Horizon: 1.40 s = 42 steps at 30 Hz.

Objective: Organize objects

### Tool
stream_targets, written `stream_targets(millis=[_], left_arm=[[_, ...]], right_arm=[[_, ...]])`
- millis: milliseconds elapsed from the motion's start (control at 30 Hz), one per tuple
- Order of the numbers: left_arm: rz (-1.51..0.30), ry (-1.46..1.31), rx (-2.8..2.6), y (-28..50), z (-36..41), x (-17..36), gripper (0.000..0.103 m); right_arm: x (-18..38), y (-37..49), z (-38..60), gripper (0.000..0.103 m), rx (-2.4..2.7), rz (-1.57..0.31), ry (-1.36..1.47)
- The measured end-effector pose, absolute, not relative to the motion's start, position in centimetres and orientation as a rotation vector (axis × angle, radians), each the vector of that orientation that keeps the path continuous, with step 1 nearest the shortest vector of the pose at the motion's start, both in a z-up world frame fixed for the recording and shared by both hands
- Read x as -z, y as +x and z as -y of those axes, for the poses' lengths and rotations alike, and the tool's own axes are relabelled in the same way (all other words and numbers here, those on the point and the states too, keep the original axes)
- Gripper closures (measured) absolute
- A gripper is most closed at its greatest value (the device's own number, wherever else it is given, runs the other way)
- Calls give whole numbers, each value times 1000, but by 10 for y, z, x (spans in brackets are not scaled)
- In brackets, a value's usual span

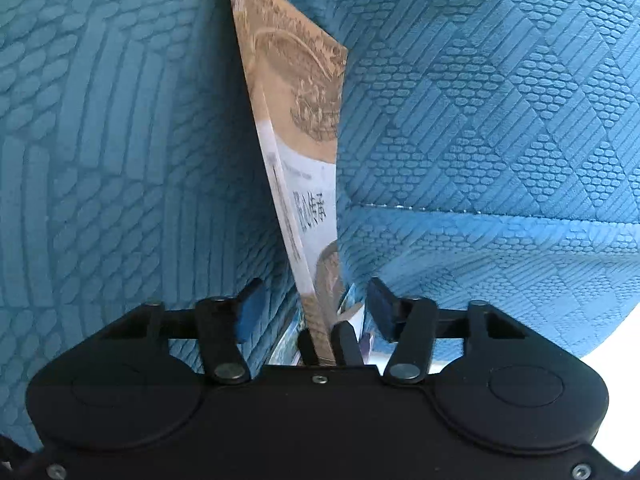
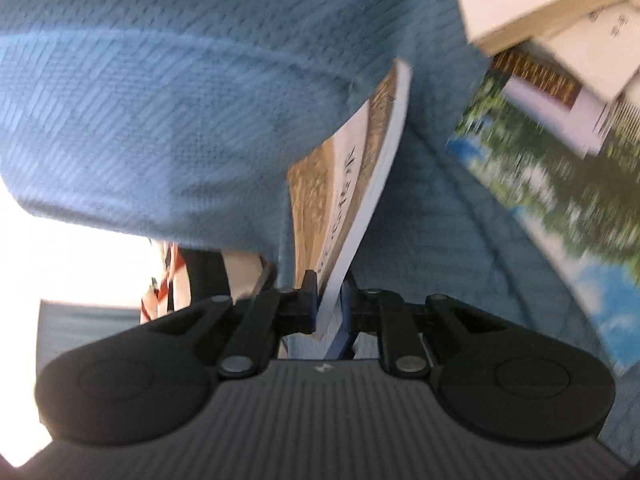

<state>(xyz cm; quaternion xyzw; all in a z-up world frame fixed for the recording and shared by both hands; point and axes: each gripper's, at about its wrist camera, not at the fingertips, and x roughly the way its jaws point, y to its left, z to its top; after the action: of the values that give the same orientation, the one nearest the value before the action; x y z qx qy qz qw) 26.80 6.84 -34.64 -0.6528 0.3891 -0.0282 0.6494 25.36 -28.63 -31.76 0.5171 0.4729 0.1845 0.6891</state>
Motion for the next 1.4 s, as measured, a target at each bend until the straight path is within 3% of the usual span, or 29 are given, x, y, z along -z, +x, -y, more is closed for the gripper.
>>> stream_targets(millis=[100,200,333,400,433,467,500,700,933,1000,1067,1267,1400], left_arm=[[-874,-1461,23,264,-77,343,82],[-887,-1478,6,261,-86,346,95],[-910,-1423,0,261,-88,344,94],[-913,-1413,-9,261,-91,342,95],[-910,-1428,-8,259,-94,342,95],[-903,-1445,-6,258,-99,341,95],[-896,-1445,-3,258,-102,339,95],[-902,-1394,26,256,-120,329,95],[-895,-1400,57,250,-142,325,95],[-892,-1392,61,249,-147,322,95],[-894,-1372,65,248,-151,320,94],[-881,-1347,99,239,-164,308,92],[-867,-1362,142,225,-170,291,89]], right_arm=[[313,247,275,87,-438,-1096,1130],[313,246,275,85,-415,-1119,1127],[311,250,275,80,-385,-1135,1134],[315,252,276,64,-366,-1153,1159],[317,252,280,45,-342,-1155,1171],[317,255,278,35,-322,-1148,1175],[317,257,281,34,-299,-1131,1173],[330,280,289,35,-237,-1085,1214],[345,312,263,36,-287,-1158,1180],[347,317,256,43,-289,-1161,1157],[351,320,252,65,-263,-1163,1153],[338,319,250,87,-338,-1106,1166],[301,304,254,88,-427,-1033,1086]])
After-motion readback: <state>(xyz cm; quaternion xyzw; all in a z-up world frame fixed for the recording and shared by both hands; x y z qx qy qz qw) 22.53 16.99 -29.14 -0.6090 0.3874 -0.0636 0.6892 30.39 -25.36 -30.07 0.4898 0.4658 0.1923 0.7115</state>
